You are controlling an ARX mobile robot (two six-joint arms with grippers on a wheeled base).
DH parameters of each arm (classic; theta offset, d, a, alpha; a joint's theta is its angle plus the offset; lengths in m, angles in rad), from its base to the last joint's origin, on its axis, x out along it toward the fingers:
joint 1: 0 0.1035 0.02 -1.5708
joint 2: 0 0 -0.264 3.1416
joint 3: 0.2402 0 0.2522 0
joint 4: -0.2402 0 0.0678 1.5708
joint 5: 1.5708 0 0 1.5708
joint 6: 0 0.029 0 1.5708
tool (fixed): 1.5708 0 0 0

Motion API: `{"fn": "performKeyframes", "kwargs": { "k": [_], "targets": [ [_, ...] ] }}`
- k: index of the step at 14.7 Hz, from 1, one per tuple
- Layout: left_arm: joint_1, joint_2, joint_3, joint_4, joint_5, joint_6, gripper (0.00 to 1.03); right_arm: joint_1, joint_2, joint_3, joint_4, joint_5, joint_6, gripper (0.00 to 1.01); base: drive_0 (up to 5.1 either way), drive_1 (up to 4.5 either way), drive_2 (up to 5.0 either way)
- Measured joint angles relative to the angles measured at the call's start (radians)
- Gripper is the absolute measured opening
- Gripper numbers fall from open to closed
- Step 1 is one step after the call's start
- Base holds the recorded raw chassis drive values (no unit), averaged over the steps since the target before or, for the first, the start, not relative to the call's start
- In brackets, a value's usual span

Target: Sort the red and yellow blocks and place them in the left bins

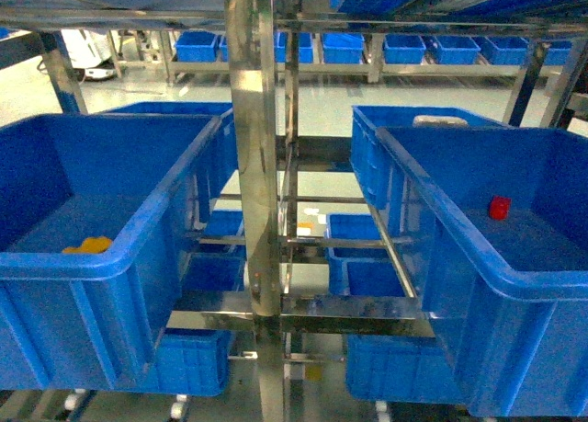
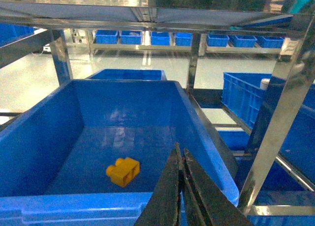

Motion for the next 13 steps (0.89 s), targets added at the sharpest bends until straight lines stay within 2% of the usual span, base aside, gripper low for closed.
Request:
{"fn": "performKeyframes", "kwargs": {
  "k": [5,6,7,10,13],
  "targets": [
    [0.0,-0.183,-0.056,-0.126,0.0,0.0,0.02,0.001,-0.269,-0.007,-0.229,0.001,0.002,0.02,0.0,0.0,0.0],
    [0.0,-0.193,-0.084,-0.095,0.001,0.0,0.02,0.001,-0.319,-0.007,-0.267,0.001,0.002,0.02,0.0,0.0,0.0],
    [0.0,-0.221,-0.084,-0.124,0.0,0.0,0.02,0.001,-0.357,-0.007,-0.306,0.001,0.002,0.02,0.0,0.0,0.0],
    [0.0,-0.257,-0.084,-0.16,0.0,0.0,0.02,0.001,-0.389,-0.007,-0.341,0.001,0.002,0.02,0.0,0.0,0.0],
    [0.0,-0.354,-0.084,-0.251,0.0,0.0,0.02,0.001,-0.489,-0.007,-0.437,0.001,0.002,0.02,0.0,0.0,0.0]
  ]
}}
